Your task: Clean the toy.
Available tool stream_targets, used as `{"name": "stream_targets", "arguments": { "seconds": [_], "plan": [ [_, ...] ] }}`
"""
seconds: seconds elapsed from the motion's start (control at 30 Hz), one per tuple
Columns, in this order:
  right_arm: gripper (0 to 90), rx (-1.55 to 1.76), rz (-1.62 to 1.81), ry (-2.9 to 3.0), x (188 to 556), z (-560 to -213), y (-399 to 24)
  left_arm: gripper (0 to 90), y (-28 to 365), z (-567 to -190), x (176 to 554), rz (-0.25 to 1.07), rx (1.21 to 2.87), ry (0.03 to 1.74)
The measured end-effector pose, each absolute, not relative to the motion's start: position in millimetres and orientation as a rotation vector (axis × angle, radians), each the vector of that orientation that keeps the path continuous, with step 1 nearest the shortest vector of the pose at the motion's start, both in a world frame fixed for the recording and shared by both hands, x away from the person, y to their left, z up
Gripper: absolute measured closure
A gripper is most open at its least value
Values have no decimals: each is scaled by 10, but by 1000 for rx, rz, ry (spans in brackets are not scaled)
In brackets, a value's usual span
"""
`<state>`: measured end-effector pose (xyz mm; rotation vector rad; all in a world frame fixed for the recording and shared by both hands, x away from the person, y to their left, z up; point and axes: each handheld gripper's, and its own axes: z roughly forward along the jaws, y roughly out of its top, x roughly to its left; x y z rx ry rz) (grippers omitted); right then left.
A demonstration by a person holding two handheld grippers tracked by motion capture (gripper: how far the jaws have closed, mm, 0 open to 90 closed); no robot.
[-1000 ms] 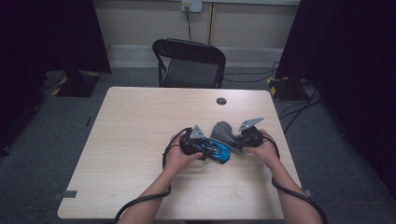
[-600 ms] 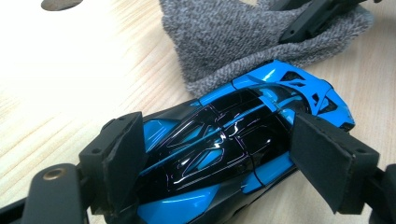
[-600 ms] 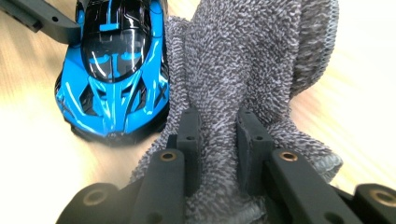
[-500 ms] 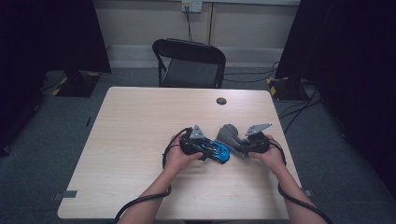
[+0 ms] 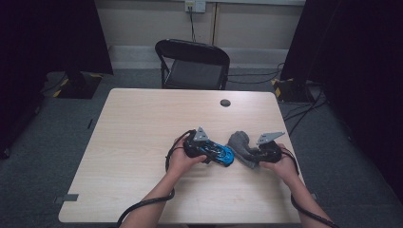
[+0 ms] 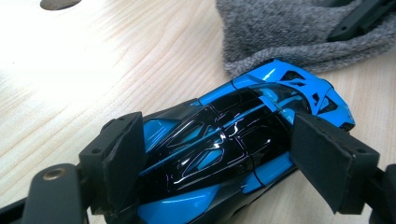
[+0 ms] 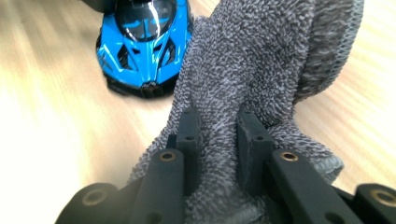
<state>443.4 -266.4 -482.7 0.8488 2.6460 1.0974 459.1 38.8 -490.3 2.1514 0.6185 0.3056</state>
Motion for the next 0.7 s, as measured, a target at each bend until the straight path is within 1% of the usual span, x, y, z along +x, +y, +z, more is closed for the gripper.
{"name": "stream_targets", "arguments": {
  "seconds": [0.5,0.7],
  "plan": [
    [738,865,1094,2640,4227,-4796,-2847,182,382,-4897,4591,305,2157,618],
    [739,898,1123,2619,4147,-4739,-3001,181,374,-4885,4599,303,2170,615]
  ]
}}
